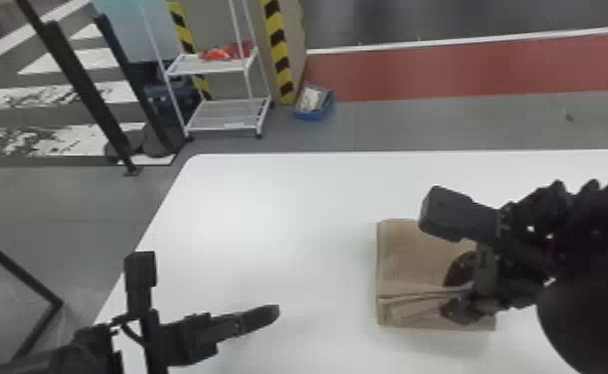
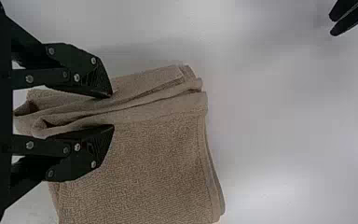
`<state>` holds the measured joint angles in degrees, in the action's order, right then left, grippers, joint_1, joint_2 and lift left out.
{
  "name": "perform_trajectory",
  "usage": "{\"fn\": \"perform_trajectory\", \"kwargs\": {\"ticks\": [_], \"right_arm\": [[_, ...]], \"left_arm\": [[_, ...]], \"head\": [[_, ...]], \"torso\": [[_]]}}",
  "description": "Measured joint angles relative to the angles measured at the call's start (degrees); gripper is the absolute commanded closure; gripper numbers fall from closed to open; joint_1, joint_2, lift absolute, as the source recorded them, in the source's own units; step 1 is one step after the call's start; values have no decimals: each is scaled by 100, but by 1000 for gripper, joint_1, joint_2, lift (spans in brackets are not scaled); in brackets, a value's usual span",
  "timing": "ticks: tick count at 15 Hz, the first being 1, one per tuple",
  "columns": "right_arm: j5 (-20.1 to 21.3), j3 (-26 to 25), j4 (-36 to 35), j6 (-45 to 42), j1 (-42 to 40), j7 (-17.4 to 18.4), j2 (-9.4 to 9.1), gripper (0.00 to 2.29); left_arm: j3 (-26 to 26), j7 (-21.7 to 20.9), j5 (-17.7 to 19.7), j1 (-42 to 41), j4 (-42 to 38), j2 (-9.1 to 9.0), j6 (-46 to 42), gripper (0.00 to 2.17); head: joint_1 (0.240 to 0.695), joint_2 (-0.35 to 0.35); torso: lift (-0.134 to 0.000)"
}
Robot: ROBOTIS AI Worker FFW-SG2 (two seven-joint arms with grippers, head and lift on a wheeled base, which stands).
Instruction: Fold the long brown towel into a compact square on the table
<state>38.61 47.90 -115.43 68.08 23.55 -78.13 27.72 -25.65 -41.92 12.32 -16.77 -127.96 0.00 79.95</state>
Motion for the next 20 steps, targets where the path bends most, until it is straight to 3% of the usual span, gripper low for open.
{"fn": "perform_trajectory", "kwargs": {"ticks": [4,5,7,8,9,11,15,20], "right_arm": [[-677,-742,-358,235,-233,0,-33,262],[-837,-965,-386,249,-289,0,-68,458],[-948,-1310,-326,224,-345,1,-178,1109],[-949,-1425,-230,161,-358,15,-221,1733],[-931,-1540,-105,54,-384,118,-260,2105],[-802,-1634,106,-121,-441,318,-289,2115],[-565,-1667,168,-219,-657,6,-254,2111],[-430,-1747,-258,-168,-981,0,-150,2115]], "left_arm": [[-9,0,0,2,-10,0,-3,134],[-9,0,0,2,-9,0,-10,134],[-5,-14,-1,0,0,0,-17,134],[-7,-18,-1,-5,5,0,-22,134],[-9,-23,0,-15,11,0,-39,134],[-10,-41,2,-27,5,0,-66,134],[-25,-53,3,-49,-51,0,-59,137],[-28,-59,-2,-61,-70,0,-53,137]], "head": [[695,230],[695,230],[695,226],[695,220],[695,206],[695,186],[695,174],[695,177]], "torso": [[-124],[-124],[-124],[-124],[-124],[-124],[-124],[-124]]}}
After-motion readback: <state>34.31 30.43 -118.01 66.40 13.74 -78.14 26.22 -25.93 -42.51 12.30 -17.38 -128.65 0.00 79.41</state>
